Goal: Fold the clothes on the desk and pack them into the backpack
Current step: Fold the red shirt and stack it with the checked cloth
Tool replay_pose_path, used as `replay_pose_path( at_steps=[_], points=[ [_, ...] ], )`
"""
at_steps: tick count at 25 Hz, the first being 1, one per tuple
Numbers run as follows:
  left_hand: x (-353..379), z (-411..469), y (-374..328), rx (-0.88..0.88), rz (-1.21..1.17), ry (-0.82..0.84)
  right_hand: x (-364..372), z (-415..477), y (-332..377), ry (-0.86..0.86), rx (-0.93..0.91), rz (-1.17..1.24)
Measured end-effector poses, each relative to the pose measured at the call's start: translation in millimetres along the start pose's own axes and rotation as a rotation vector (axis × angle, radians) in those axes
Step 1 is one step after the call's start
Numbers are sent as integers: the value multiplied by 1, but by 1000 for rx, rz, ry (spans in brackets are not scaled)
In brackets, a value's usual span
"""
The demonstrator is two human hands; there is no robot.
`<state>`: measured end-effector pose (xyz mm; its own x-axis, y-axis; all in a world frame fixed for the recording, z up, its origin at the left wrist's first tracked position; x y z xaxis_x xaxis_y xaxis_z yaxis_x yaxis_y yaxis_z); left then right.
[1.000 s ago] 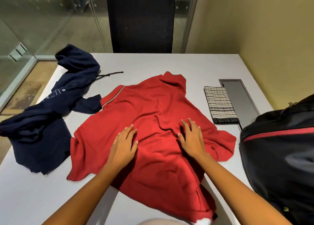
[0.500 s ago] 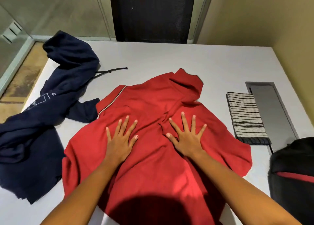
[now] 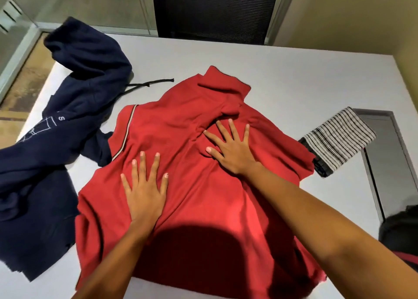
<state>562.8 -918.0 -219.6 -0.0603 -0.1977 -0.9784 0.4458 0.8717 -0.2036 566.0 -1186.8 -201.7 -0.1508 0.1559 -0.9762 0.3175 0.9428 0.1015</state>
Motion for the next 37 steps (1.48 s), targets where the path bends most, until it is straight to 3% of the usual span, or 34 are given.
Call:
replay_pose_path(
  at_steps=[2,5,8,10,13,17,22,25,27,31,35,37],
  points=[
    [1,-5,3,-9,-13,-4,-7,-23,-6,-99,49,138],
    [1,-16,5,-8,-15,-3,-19,-50,-49,-425,428,205],
    [-1,-20,5,-6,-30,2,-23,-62,-108,-372,810,271],
    [-1,-20,5,-4,-32,2,-21,-65,-141,-254,923,333],
    [0,-20,5,1,-34,-4,-20,-77,-175,-188,863,346],
    [0,-20,5,2,-37,-16,-28,-98,-226,-235,791,356],
    [1,-20,5,-3,-52,-25,-34,-127,-282,-186,814,155],
    [1,-20,5,-1,-60,-24,-32,-130,-270,-324,906,72],
    [1,-20,4,-2,-62,-27,-21,-129,-245,-422,812,72],
    [1,-19,5,-6,-79,-29,6,-145,-231,-403,674,83],
    [3,-21,2,-30,-83,-32,-9,-175,-243,-475,808,100],
    [1,-23,-1,-26,-86,-31,-17,-186,-221,-546,676,154]
  ],
)
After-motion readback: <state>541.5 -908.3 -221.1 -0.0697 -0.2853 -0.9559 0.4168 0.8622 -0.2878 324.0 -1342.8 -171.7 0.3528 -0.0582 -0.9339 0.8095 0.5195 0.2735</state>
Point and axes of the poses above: each hand's wrist, its own z-axis towards the middle knuckle, its own x-axis out of the palm, y = z × x, the point moved 2 cm from there along z, towards the middle knuckle, and after that the axes turned 15 degrees about x, right-handed, at the moved point
